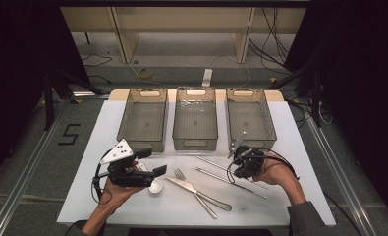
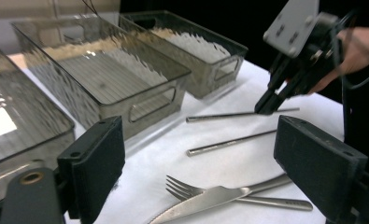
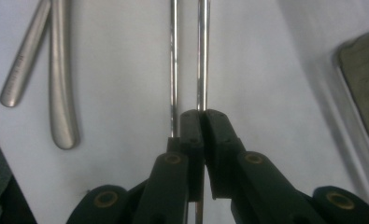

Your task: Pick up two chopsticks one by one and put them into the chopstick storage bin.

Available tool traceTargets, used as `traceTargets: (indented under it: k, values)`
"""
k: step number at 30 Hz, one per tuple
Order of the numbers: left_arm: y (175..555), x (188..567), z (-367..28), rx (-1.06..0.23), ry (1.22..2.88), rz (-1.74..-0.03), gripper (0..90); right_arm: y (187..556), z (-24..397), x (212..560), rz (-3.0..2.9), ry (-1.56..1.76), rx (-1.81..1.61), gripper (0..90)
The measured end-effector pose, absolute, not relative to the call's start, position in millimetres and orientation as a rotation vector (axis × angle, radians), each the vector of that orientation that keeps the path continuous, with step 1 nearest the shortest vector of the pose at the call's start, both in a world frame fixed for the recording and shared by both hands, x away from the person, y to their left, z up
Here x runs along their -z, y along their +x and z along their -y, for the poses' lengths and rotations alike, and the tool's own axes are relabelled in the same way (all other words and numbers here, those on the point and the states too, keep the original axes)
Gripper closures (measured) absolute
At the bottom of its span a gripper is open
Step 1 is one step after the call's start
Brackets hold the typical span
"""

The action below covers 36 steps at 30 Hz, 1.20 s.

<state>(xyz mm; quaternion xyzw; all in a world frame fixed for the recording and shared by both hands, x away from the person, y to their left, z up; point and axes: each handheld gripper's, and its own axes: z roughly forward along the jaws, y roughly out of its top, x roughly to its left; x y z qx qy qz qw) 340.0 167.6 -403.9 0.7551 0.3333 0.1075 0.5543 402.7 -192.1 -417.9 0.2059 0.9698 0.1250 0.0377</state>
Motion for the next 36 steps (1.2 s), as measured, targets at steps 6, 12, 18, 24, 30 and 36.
traceTargets:
  k: [6,12,18,24,30,36]
  values:
    - [351.8,406.6,-148.3,-0.229,1.888,-0.751,15.8,393.2,182.8,404.6,-2.969,0.576,-0.429,86.9]
    - [362.1,409.0,-127.7,-0.197,2.001,-0.695,15.8,382.3,171.6,393.0,-2.973,0.517,-0.484,86.9]
    - [365.9,408.7,-114.2,-0.166,2.091,-0.625,15.9,373.4,160.6,387.7,-2.982,0.417,-0.488,86.8]
    - [364.2,405.9,-105.5,-0.16,2.191,-0.555,16.0,366.0,151.6,386.0,-3.003,0.374,-0.464,86.9]
    - [365.0,409.2,-93.6,-0.127,2.305,-0.492,16.9,361.3,142.2,387.5,-3.002,0.306,-0.464,86.8]
    - [362.5,409.4,-85.9,-0.093,2.366,-0.424,26.6,357.0,136.4,387.5,-3.014,0.255,-0.434,86.8]
